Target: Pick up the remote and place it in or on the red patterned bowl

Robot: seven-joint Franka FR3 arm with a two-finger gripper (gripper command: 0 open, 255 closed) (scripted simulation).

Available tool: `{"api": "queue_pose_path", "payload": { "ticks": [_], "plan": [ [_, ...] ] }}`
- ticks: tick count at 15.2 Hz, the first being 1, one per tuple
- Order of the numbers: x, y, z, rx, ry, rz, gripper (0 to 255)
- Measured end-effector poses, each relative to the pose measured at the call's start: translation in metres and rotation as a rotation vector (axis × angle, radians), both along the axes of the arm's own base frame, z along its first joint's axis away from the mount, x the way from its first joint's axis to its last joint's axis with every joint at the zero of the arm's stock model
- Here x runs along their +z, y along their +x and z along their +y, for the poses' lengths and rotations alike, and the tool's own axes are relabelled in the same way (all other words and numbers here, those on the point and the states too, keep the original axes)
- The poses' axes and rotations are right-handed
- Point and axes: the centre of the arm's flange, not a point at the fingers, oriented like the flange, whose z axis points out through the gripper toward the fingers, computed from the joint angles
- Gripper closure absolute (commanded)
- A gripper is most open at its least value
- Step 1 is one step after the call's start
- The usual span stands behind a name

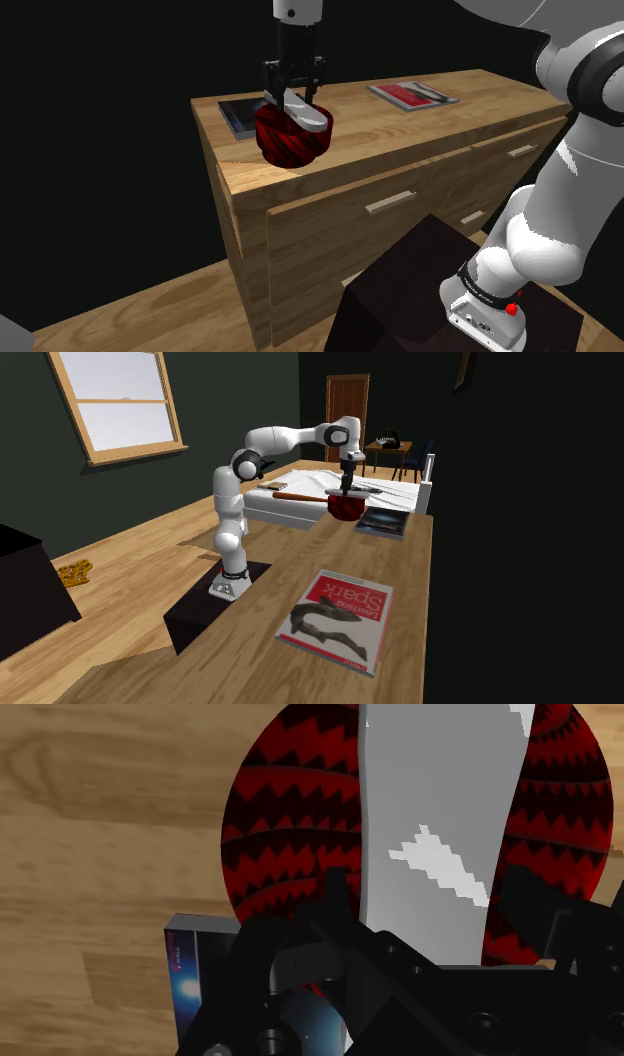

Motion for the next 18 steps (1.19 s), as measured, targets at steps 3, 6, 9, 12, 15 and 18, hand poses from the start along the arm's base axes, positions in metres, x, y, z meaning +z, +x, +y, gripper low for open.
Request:
{"api": "queue_pose_path", "payload": {
  "ticks": [3,6,9,12,15,18],
  "plan": [
    [-0.006,0.0,0.0,0.0,0.0,0.0,255],
    [-0.006,0.0,0.0,0.0,0.0,0.0,255],
    [-0.006,0.0,0.0,0.0,0.0,-0.001,0],
    [-0.006,0.0,0.0,0.0,0.0,-0.001,0],
    [0.0,0.0,0.001,0.0,0.001,-0.001,0],
    [0.033,-0.003,0.001,0.0,0.001,-0.002,0]
  ]
}}
